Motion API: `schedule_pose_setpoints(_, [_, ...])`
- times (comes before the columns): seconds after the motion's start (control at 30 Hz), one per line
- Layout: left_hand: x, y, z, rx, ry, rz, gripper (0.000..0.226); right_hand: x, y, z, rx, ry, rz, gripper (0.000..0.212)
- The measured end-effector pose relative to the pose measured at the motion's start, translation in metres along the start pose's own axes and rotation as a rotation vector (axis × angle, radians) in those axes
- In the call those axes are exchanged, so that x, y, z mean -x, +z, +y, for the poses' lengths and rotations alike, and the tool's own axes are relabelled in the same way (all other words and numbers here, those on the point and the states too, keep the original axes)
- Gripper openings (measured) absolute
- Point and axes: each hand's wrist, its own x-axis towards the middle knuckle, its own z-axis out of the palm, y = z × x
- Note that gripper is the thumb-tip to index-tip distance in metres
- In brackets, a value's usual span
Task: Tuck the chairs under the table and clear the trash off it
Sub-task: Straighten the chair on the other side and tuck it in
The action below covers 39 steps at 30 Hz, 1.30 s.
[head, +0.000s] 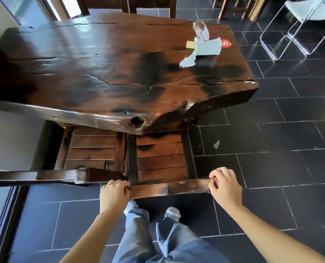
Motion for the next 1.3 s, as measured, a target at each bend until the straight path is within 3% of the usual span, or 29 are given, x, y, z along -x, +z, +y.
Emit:
schedule_pose_setpoints(0.2, [0.007, 0.004, 0.003, 0.101, 0.041, 0.221, 0.022, -0.002, 0.0, -0.003, -0.014, 0.018, 0.012, 0.019])
schedule_pose_setpoints(0.63, [-0.045, -0.004, -0.001, 0.13, 0.032, 0.277, 0.013, -0.043, 0.002, -0.016, -0.001, 0.014, -0.011, 0.018])
schedule_pose_setpoints(1.0, [-0.051, -0.014, 0.002, 0.068, 0.02, 0.186, 0.014, -0.047, 0.004, -0.02, 0.018, 0.035, -0.008, 0.013])
schedule_pose_setpoints(1.07, [-0.05, -0.018, 0.001, 0.122, 0.014, 0.157, 0.013, -0.047, 0.003, -0.02, 0.027, 0.05, -0.053, 0.009])
schedule_pose_setpoints(1.17, [-0.049, -0.026, -0.004, 0.384, -0.011, 0.154, 0.013, -0.047, -0.001, -0.015, 0.007, 0.05, -0.117, 0.009])
schedule_pose_setpoints(1.3, [-0.029, -0.04, -0.044, 0.518, -0.089, 0.323, 0.017, -0.064, -0.012, -0.026, 0.062, 0.067, -0.156, 0.025])
